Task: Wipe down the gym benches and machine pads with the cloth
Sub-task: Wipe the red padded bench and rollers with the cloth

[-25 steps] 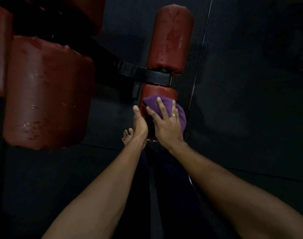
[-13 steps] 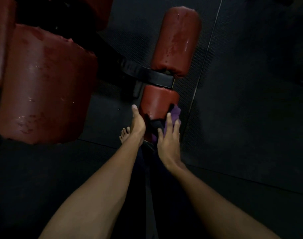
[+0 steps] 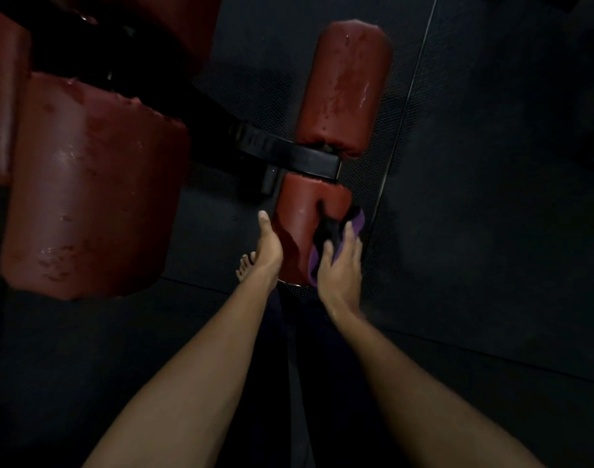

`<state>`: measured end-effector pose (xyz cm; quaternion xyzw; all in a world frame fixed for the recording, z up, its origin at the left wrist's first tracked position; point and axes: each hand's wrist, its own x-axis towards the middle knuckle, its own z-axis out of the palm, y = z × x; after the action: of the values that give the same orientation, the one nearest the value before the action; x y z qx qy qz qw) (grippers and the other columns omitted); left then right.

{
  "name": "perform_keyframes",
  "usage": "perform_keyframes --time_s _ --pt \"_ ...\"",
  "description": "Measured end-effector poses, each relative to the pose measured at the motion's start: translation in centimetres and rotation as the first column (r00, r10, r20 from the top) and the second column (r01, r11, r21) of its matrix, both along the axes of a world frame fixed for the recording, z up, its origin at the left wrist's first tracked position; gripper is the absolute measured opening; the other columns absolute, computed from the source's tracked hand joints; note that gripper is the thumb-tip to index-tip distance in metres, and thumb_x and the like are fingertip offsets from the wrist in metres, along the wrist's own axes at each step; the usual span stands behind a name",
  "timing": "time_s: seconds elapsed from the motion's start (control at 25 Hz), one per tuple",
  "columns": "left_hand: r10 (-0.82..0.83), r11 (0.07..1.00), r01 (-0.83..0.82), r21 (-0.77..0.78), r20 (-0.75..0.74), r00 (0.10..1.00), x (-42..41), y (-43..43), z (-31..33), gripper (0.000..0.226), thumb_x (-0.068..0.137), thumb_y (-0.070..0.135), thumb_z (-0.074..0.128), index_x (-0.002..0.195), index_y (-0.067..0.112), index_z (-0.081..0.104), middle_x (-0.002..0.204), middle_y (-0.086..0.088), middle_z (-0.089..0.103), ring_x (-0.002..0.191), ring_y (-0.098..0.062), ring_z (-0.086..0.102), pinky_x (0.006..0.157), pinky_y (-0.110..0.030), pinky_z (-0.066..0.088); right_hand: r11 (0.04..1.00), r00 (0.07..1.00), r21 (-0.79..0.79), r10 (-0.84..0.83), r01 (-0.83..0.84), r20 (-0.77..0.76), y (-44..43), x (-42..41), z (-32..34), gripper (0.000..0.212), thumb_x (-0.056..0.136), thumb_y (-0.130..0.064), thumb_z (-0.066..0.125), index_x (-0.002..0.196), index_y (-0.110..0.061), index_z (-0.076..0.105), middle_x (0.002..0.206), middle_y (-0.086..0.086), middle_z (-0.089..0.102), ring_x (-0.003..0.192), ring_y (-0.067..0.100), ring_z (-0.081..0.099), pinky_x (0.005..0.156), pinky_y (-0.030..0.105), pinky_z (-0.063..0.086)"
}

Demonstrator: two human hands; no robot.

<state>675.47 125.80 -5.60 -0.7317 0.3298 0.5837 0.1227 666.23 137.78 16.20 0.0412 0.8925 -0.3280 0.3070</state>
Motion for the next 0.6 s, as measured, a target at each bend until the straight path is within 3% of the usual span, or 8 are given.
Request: perform_keyframes --time_s 0.08,0.12,0.2,0.28,0.36,0.48,0.52,0.6 --pt "-0.069 0.997 0.07 -0.019 0.041 0.997 -2.5 0.7 5.7 0.12 0.038 0.114 0.023 0.139 0.054 0.048 0.155 0.007 0.045 0.141 -0.023 0.041 0.114 -0.053 0.023 0.977 0.977 0.045 0.211 -0.21 -0.034 0.8 3.0 0.8 0.062 0.106 -0.037 0.045 0.162 -0.032 0.018 0.169 0.012 0.01 0.154 0.036 0.017 0.119 0.059 0.028" --pt "-0.171 0.983 0.173 -0.054 0.042 0.984 -4.5 1.3 10.8 0.111 0.052 0.11 0.017 0.142 0.051 0.047 0.157 0.005 0.042 0.143 -0.025 0.04 0.118 -0.052 0.02 0.951 0.948 0.077 0.307 -0.301 -0.082 0.8 3.6 0.9 0.063 0.105 -0.031 0.049 0.162 -0.03 0.02 0.17 0.01 0.004 0.155 0.038 0.01 0.121 0.059 0.024" --pt "-0.322 0.938 0.315 -0.143 -0.028 0.946 -7.9 1.0 21.0 0.085 0.088 0.084 0.01 0.153 0.036 0.038 0.161 0.002 0.035 0.148 -0.027 0.03 0.122 -0.044 0.012 0.899 0.879 0.088 0.437 -0.428 -0.19 -0.2 1.9 0.9 0.067 0.103 -0.021 0.052 0.162 -0.031 0.022 0.171 0.0 -0.004 0.156 0.04 -0.002 0.123 0.059 0.02" --pt "-0.389 0.897 0.365 -0.249 -0.051 0.92 -8.5 2.2 25.4 0.07 0.102 0.064 0.011 0.158 0.025 0.028 0.164 0.0 0.027 0.151 -0.021 0.023 0.123 -0.039 0.009 0.848 0.798 0.109 0.525 -0.518 -0.297 -1.5 -1.8 0.1 0.065 0.102 -0.021 0.054 0.16 -0.032 0.027 0.171 -0.004 0.001 0.155 0.042 -0.003 0.121 0.063 0.02" --pt "-0.413 0.869 0.37 -0.33 -0.07 0.908 -8.3 2.9 25.9 0.066 0.104 0.059 0.013 0.159 0.024 0.024 0.166 0.001 0.021 0.152 -0.017 0.018 0.123 -0.036 0.007 0.887 0.833 0.114 0.46 -0.448 -0.307 -2.8 -5.9 -0.8 0.06 0.103 -0.031 0.052 0.158 -0.034 0.03 0.171 -0.004 0.01 0.155 0.04 0.007 0.121 0.06 0.024" --pt "-0.361 0.909 0.344 -0.235 -0.032 0.932 -7.7 1.6 24.4 0.063 0.104 0.06 0.014 0.157 0.028 0.029 0.164 0.0 0.028 0.15 -0.022 0.022 0.119 -0.035 0.009 0.997 0.996 -0.018 0.074 -0.075 -0.053 -2.9 -7.4 -0.7 0.063 0.104 -0.052 0.042 0.16 -0.037 0.019 0.168 -0.005 0.018 0.151 0.027 0.027 0.119 0.048 0.032" --pt "-0.312 0.94 0.302 -0.157 -0.048 0.949 -7.5 0.6 23.3 0.07 0.1 0.07 0.015 0.155 0.031 0.034 0.162 0.0 0.031 0.149 -0.025 0.027 0.12 -0.038 0.011 1.0 1.0 -0.02 -0.01 0.01 0.008 -2.2 -6.2 -0.8 0.064 0.104 -0.055 0.039 0.161 -0.034 0.017 0.167 -0.004 0.022 0.148 0.026 0.033 0.116 0.048 0.035" --pt "-0.228 0.973 0.226 -0.057 -0.029 0.973 -5.7 -0.7 18.0 0.1 0.071 0.101 0.016 0.145 0.042 0.048 0.157 0.0 0.042 0.138 -0.028 0.044 0.119 -0.046 0.022 1.0 0.999 0.006 -0.014 0.014 0.051 -0.5 -2.5 -0.5 0.065 0.105 -0.055 0.035 0.162 -0.031 0.014 0.166 0.0 0.025 0.147 0.028 0.036 0.115 0.05 0.037"
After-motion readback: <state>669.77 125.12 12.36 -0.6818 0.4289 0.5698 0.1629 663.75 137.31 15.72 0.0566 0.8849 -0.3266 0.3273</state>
